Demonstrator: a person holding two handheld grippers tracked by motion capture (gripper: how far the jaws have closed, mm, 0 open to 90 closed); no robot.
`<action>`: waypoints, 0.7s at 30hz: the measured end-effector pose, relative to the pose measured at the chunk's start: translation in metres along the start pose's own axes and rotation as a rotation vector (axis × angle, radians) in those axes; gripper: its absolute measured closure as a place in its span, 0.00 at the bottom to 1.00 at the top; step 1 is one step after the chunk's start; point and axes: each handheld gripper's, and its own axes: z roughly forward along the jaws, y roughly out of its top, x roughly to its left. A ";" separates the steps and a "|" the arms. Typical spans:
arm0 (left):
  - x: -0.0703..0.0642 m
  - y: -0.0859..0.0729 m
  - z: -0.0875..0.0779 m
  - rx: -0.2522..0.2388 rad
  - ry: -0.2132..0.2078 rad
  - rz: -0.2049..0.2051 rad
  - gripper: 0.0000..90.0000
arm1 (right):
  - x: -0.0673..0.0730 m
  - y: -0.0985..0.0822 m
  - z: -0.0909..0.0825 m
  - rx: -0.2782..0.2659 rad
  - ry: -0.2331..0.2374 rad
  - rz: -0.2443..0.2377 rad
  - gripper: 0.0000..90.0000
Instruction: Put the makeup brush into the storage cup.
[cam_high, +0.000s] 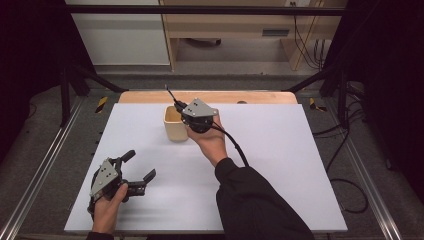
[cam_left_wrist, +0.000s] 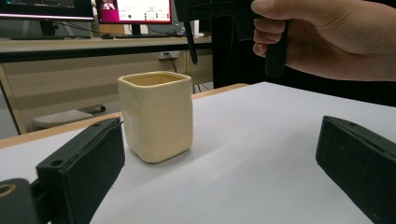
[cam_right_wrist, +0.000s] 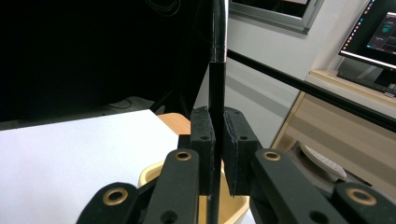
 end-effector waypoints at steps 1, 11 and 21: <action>0.000 0.000 0.000 0.000 0.000 0.000 0.01 | 0.000 0.000 0.000 -0.002 0.001 0.001 0.93; 0.000 0.000 -0.001 -0.005 0.001 -0.004 0.01 | 0.001 -0.001 0.005 -0.018 0.011 0.025 0.93; 0.000 0.001 -0.001 -0.007 0.000 -0.005 0.01 | 0.002 -0.003 0.008 -0.015 0.010 0.037 0.93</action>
